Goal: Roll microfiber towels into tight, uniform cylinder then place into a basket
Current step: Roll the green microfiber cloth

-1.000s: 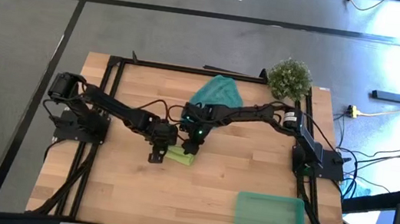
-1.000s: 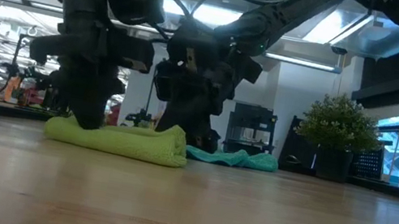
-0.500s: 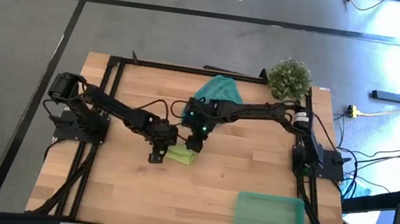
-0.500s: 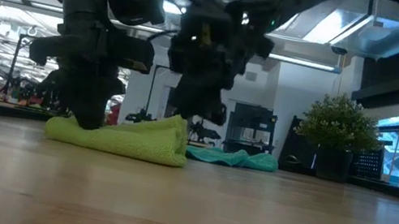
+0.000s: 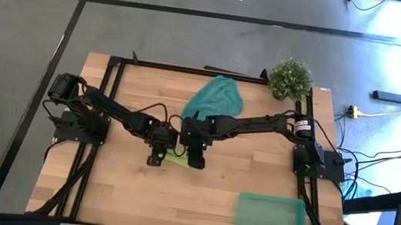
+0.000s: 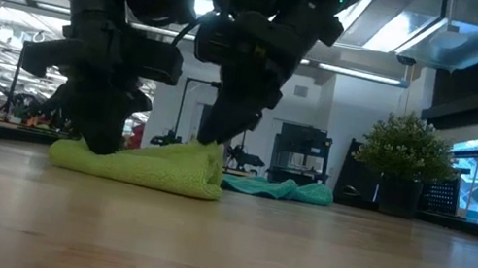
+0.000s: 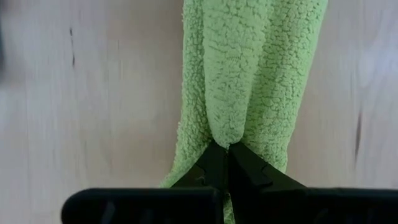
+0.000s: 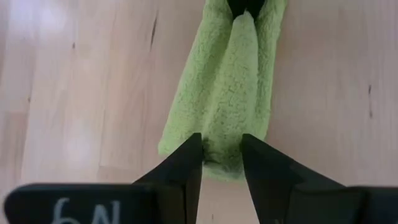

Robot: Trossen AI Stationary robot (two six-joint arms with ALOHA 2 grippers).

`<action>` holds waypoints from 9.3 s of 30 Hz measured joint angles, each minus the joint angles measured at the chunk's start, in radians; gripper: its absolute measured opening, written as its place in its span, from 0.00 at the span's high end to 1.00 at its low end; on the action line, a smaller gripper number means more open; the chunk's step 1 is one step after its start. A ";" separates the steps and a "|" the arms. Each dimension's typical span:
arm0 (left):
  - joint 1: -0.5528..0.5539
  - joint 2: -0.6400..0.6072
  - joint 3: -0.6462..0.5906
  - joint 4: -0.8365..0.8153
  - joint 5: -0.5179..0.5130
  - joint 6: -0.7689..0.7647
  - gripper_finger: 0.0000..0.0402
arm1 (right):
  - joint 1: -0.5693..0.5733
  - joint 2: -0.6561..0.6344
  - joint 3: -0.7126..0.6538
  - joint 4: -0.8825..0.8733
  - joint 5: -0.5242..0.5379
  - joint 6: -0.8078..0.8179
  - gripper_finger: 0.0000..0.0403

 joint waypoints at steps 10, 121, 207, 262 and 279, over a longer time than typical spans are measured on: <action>-0.017 0.001 0.000 0.000 0.012 0.002 1.00 | 0.005 -0.053 0.000 -0.093 0.021 -0.031 0.71; 0.005 0.002 -0.001 0.012 0.140 0.173 0.97 | 0.179 0.066 -0.384 0.849 0.150 0.150 0.71; -0.184 -0.006 0.042 0.130 -0.093 0.286 0.73 | 0.158 0.070 -0.389 0.838 0.100 0.204 0.71; -0.174 0.073 0.039 0.173 -0.090 0.288 0.73 | 0.189 -0.063 -0.391 0.733 0.264 0.027 0.71; -0.174 -0.029 0.038 0.137 -0.107 0.285 0.73 | 0.190 -0.051 -0.392 0.629 0.233 0.073 0.71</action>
